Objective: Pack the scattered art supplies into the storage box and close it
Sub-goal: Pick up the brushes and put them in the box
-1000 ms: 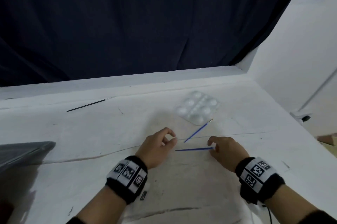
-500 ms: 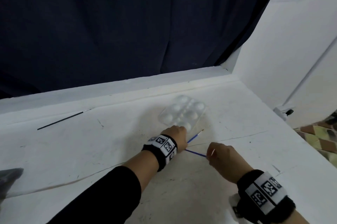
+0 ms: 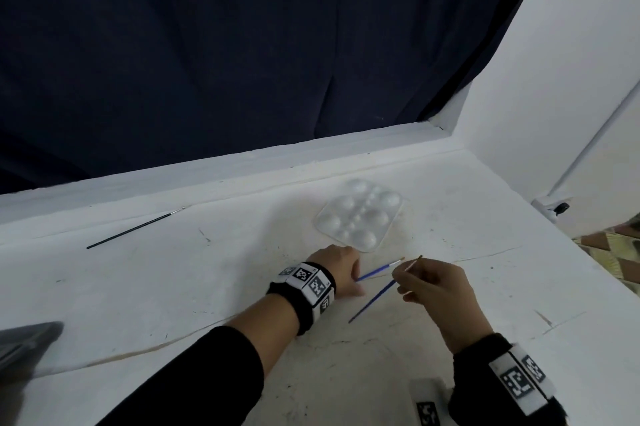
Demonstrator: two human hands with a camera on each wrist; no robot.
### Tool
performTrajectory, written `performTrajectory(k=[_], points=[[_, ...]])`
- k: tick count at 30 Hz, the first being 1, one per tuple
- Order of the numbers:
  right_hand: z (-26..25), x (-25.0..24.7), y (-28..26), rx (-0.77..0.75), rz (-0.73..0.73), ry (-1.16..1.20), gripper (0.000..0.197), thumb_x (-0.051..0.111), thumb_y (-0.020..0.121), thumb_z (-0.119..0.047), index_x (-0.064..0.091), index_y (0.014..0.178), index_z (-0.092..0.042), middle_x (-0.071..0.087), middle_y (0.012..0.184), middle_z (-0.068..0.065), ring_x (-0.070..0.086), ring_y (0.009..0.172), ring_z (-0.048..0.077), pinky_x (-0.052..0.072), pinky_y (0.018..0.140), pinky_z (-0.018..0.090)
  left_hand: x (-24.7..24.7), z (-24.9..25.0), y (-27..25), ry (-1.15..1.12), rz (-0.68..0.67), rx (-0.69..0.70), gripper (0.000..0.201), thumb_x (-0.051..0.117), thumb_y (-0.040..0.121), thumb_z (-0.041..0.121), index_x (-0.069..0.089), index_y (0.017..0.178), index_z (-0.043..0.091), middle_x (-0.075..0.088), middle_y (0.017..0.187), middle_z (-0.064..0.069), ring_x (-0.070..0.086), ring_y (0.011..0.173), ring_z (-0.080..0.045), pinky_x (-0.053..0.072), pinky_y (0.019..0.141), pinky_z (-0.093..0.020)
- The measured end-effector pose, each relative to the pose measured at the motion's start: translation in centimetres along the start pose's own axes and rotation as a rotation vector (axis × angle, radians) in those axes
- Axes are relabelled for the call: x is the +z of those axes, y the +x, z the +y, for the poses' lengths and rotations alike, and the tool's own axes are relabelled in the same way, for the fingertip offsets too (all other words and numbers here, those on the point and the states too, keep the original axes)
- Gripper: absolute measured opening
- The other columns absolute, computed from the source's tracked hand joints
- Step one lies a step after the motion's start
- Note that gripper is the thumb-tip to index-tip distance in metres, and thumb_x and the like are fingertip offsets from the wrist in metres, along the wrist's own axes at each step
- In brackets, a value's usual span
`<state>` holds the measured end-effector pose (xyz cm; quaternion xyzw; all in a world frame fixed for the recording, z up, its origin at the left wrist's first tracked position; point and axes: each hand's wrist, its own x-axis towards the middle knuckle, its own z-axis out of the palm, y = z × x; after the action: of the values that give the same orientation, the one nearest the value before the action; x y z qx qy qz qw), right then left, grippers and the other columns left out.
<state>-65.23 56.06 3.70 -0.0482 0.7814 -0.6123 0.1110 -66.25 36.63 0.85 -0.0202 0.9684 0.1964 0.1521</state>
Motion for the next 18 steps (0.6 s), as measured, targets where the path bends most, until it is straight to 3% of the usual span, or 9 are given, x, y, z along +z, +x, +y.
performTrajectory(k=[3, 8, 11, 14, 18], points=[[0.6, -0.4, -0.1, 0.027, 0.034, 0.065, 0.013, 0.070, 0.088, -0.013, 0.075, 0.077, -0.008, 0.070, 0.073, 0.007, 0.064, 0.067, 0.016, 0.055, 0.066, 0.032, -0.2, -0.1, 0.1, -0.007, 0.006, 0.020, 0.017, 0.071, 0.088, 0.030, 0.068, 0.097, 0.017, 0.070, 0.107, -0.004, 0.066, 0.098, -0.023, 0.054, 0.086, -0.032], [0.7, -0.5, 0.3, -0.030, 0.036, -0.013, 0.022, 0.062, 0.094, -0.021, 0.073, 0.078, -0.011, 0.069, 0.074, -0.012, 0.060, 0.066, 0.008, 0.050, 0.061, 0.028, 0.2, -0.2, -0.3, 0.070, -0.007, 0.033, 0.017, 0.060, 0.097, 0.026, 0.065, 0.104, 0.012, 0.066, 0.113, -0.010, 0.063, 0.101, -0.028, 0.051, 0.087, -0.035], [0.6, 0.5, 1.0, -0.062, 0.026, -0.017, 0.026, 0.056, 0.098, -0.023, 0.070, 0.079, -0.013, 0.066, 0.071, -0.013, 0.059, 0.066, 0.007, 0.049, 0.062, 0.030, 0.1, -1.9, -1.8, -0.050, 0.040, 0.021, 0.011, 0.055, 0.099, 0.021, 0.058, 0.100, 0.011, 0.067, 0.105, -0.013, 0.063, 0.094, -0.030, 0.051, 0.082, -0.035], [0.1, 2.6, 1.7, -0.099, -0.033, -0.003, 0.027, 0.052, 0.100, -0.024, 0.067, 0.079, -0.014, 0.063, 0.072, -0.009, 0.061, 0.070, 0.013, 0.050, 0.064, 0.031, -1.1, -5.0, -4.7, -0.259, 0.193, 0.062, 0.005, 0.045, 0.099, 0.011, 0.048, 0.101, 0.014, 0.067, 0.086, -0.010, 0.059, 0.075, -0.023, 0.050, 0.070, -0.031], [-1.1, 7.0, 2.5, -0.085, -0.211, 0.025, 0.026, 0.049, 0.101, -0.021, 0.063, 0.081, -0.013, 0.060, 0.078, 0.002, 0.064, 0.075, 0.016, 0.048, 0.069, 0.031, -3.7, -11.4, -8.4, -0.323, 0.505, -0.014, 0.038, 0.037, 0.096, -0.003, 0.044, 0.124, 0.022, 0.058, 0.080, -0.002, 0.050, 0.066, -0.013, 0.040, 0.064, -0.020]])
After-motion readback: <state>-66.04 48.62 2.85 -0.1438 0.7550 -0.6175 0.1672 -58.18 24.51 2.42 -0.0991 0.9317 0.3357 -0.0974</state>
